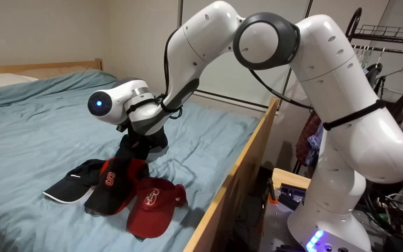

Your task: Put the black cap on the bottom right on top of the black cap on the upper right

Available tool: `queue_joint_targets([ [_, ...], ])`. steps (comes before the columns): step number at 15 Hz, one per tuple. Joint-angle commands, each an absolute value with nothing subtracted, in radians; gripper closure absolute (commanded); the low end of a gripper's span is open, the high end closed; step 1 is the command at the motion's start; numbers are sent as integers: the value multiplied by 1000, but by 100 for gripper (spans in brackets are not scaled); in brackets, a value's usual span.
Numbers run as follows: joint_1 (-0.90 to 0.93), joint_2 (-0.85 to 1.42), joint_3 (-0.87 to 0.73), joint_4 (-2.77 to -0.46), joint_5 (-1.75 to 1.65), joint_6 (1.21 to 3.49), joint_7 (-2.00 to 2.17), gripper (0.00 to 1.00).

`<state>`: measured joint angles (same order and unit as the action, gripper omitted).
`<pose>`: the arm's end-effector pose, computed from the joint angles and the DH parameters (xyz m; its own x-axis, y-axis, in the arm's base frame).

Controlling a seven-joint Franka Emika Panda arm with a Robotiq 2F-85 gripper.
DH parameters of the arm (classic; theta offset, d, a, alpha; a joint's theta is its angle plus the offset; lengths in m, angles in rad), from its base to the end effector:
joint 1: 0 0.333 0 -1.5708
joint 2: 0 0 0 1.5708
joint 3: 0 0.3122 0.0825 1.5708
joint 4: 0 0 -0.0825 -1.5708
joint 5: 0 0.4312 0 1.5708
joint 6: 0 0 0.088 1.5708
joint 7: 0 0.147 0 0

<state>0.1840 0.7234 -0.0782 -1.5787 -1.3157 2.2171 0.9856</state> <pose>0.7551 0.0239 0.1723 0.8989 0.2448 0.3635 -0.1491 -0.6091 0.7789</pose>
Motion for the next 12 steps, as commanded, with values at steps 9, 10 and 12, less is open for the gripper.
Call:
queue_joint_targets([
  [9, 178, 774, -20, -1554, -1371, 2279, 612, 95],
  [10, 191, 778, -22, -1550, -1395, 2273, 599, 95],
  [12, 208, 786, -23, -1546, -1439, 2263, 573, 95],
])
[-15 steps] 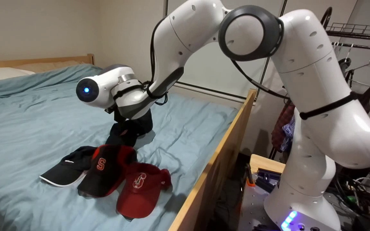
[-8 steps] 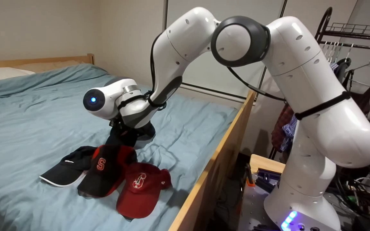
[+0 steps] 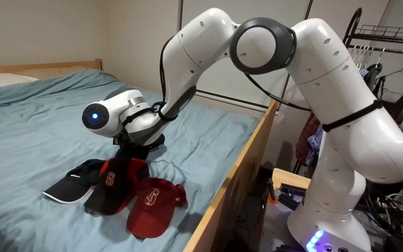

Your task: Put the black cap on the bottom right on top of the black cap on the upper right

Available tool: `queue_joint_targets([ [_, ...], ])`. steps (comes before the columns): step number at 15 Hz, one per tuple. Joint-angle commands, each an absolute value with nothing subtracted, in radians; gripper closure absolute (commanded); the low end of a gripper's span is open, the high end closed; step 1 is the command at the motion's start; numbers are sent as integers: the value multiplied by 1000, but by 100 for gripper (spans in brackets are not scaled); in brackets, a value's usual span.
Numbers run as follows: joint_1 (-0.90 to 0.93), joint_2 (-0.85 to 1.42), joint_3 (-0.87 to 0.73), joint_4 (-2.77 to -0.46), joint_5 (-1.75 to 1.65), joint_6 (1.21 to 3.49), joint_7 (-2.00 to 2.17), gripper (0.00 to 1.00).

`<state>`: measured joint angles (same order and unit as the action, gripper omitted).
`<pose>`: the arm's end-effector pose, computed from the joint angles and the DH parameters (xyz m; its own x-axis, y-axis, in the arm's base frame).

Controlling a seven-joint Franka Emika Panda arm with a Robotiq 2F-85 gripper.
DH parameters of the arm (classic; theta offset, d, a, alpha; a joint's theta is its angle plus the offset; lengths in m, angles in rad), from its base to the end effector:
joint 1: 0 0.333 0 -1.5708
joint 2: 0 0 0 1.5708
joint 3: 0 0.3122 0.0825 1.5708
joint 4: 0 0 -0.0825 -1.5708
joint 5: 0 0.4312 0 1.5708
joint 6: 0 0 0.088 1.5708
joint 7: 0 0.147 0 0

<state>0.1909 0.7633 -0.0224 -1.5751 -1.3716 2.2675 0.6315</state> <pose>0.7504 0.0734 0.1421 0.8364 0.5454 0.0543 0.2589 -0.4805 0.8379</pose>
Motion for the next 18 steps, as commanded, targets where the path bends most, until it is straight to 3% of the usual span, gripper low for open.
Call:
queue_joint_targets([
  [1, 214, 789, -23, -1547, -1462, 2260, 563, 95],
  [9, 153, 797, 21, -1597, -1395, 2284, 432, 95],
  [10, 142, 799, 27, -1600, -1372, 2291, 427, 70],
  [12, 121, 801, 38, -1606, -1320, 2307, 421, 63],
  [18, 53, 765, 95, -1639, -979, 2315, 240, 24],
])
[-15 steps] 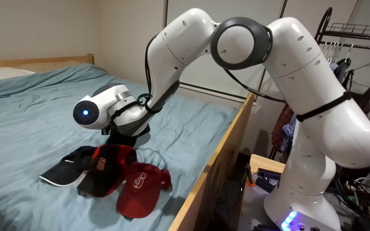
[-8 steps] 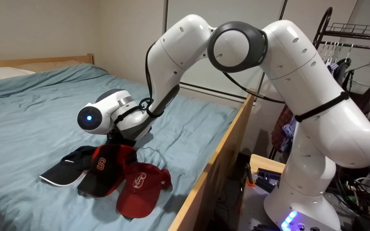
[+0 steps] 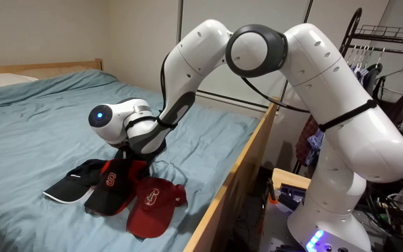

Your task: Put the black cap on the bottom right on top of the black cap on the upper right

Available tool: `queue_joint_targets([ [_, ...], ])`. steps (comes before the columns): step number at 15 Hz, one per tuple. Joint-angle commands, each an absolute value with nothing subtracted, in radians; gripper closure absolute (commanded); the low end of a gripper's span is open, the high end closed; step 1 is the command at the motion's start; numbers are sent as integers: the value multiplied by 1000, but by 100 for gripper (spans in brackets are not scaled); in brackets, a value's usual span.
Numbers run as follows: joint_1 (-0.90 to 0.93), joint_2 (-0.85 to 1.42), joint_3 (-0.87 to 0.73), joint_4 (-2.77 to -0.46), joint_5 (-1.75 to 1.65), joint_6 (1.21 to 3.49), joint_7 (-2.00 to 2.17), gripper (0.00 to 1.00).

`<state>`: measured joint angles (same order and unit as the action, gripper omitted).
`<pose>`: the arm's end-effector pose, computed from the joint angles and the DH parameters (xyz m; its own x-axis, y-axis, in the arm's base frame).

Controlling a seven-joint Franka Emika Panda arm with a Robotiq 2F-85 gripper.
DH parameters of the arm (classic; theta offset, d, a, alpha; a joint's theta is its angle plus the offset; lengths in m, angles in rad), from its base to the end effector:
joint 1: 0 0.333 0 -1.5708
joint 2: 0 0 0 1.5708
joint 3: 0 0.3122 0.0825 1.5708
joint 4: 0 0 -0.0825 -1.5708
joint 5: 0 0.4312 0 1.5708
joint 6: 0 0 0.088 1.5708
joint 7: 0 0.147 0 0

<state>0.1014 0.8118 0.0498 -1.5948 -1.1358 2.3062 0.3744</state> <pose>0.7263 0.0624 0.0867 0.8396 0.5344 -0.0976 0.4503 -0.5840 0.6754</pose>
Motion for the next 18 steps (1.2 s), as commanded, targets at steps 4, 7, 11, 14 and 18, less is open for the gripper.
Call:
queue_joint_targets([
  [4, -4, 704, 131, -1643, -671, 2298, 7, 1],
  [7, -32, 645, 140, -1642, -418, 2216, -171, 0],
  [11, -61, 572, 140, -1643, -175, 2009, -338, 0],
  [14, -52, 534, 102, -1659, -50, 1928, -232, 0],
  [18, -31, 553, 69, -1636, -28, 1945, -202, 0],
])
